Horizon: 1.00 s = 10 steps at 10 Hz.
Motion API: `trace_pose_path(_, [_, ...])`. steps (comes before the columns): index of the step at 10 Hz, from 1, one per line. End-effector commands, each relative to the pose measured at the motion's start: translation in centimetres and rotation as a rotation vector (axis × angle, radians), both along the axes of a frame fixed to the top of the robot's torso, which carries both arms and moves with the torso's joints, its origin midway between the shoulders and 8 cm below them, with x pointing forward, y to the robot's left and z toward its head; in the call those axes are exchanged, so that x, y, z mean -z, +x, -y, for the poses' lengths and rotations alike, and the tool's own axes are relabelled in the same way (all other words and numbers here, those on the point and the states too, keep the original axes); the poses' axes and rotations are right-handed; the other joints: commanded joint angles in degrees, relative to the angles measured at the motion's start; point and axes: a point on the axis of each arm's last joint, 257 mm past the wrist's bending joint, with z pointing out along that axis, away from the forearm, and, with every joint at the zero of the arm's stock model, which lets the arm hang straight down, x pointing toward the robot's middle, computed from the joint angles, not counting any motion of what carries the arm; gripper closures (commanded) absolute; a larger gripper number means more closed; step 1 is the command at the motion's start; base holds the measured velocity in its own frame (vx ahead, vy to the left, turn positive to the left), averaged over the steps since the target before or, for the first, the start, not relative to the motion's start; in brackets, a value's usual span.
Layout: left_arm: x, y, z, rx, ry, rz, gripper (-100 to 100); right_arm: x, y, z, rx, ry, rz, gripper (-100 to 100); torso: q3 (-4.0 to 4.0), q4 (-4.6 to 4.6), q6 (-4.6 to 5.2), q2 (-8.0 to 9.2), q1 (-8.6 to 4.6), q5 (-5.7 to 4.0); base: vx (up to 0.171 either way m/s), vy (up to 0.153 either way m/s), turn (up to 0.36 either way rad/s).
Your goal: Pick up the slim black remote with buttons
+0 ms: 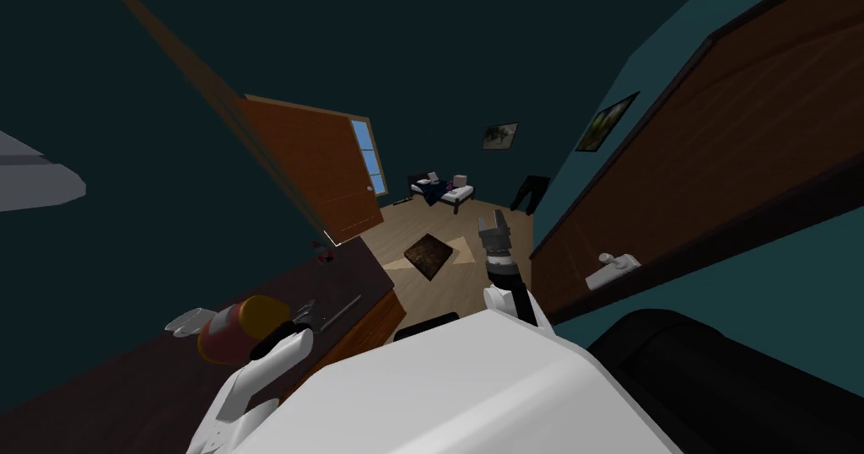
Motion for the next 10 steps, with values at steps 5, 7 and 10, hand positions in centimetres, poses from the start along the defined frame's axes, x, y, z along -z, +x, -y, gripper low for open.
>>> trace_pose_path(5, [4.5,-3.0,-0.4,-0.07,-0.107,-0.149,-100,0.0,0.0,0.0,0.0,0.0,0.0,0,-0.01,0.0,0.0,-0.02,-0.01,0.0,-0.01,0.035,-0.142])
trace_pose_path(7, [5.9,-4.1,-0.4,-0.096,-0.146,-0.198,-100,0.0,0.0,0.0,0.0,0.0,0.0,0,-0.01,-0.01,-0.02,-0.02,0.01,0.0,-0.011,0.037,-0.136])
trace_pose_path(10, [8.1,-6.0,-0.3,-0.144,-0.22,-0.286,-100,0.0,0.0,0.0,0.0,0.0,0.0,0,-0.01,-0.01,-0.06,-0.02,0.0,0.0,-0.012,0.042,-0.144])
